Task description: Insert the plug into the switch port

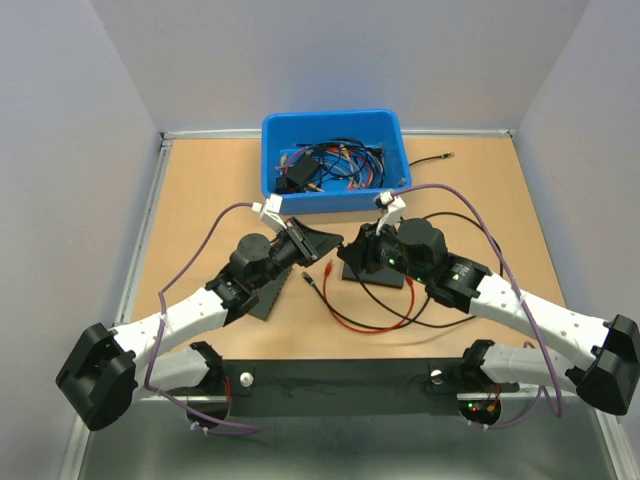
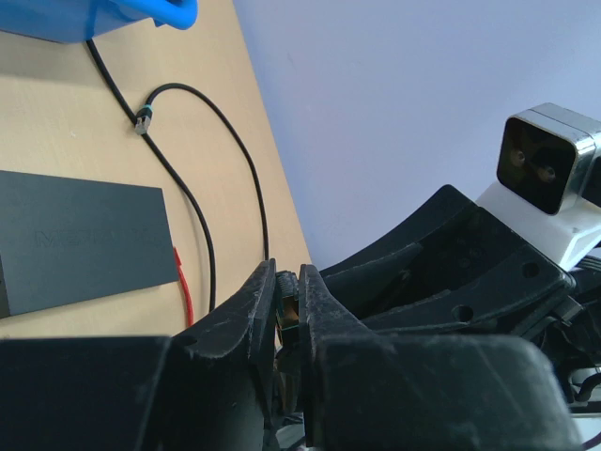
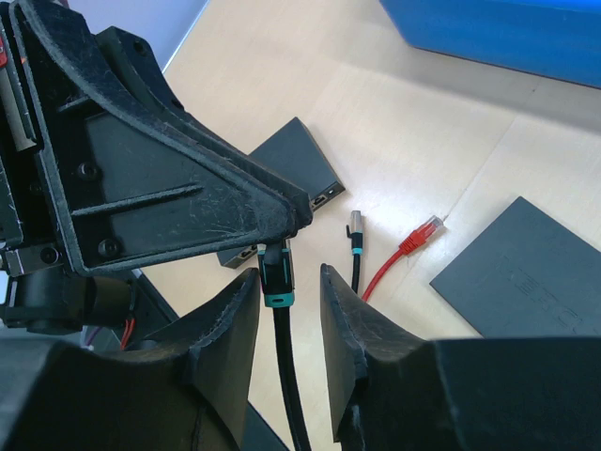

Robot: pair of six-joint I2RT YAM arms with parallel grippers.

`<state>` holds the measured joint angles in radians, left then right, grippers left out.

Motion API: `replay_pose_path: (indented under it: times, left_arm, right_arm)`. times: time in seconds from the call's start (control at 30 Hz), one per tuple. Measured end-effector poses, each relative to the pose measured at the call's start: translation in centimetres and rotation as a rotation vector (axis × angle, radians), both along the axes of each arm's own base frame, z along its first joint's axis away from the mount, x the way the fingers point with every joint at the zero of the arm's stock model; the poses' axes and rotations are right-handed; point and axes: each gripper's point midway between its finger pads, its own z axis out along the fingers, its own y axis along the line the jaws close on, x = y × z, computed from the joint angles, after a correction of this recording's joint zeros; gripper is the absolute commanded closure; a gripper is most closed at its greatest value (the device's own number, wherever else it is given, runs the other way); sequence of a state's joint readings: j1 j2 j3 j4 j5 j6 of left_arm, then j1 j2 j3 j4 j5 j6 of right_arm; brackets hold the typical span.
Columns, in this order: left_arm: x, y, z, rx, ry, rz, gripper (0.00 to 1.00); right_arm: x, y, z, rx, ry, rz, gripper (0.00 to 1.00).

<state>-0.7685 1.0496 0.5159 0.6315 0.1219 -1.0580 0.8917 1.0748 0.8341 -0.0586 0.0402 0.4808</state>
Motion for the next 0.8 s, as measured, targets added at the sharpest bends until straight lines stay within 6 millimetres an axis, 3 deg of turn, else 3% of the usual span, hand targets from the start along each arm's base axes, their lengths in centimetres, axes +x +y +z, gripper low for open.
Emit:
replay_pose_path:
  times: [0.17, 0.67, 0.7, 0.8]
  left_arm:
    - [-0.07, 0.0, 0.02, -0.009, -0.001, -0.002, 1.0]
    - [-0.21, 0.04, -0.41, -0.016, 0.013, -0.004, 1.0]
    - [-0.22, 0.05, -0.46, -0.017, 0.014, -0.004, 0.99]
    - [-0.3, 0.1, -0.86, -0.012, 0.021, -0.005, 0.8]
  right_arm:
    - [0.06, -0.03, 0.01, 0.004, 0.004, -0.007, 0.65]
    - [-0.23, 0.27, 0.17, 0.015, 0.006, 0.006, 0.88]
    - [-0.24, 0.28, 0.13, 0.015, 0.007, 0.007, 0.9]
    - [-0.35, 0.3, -0.35, 0.013, 0.011, 0.011, 1.0]
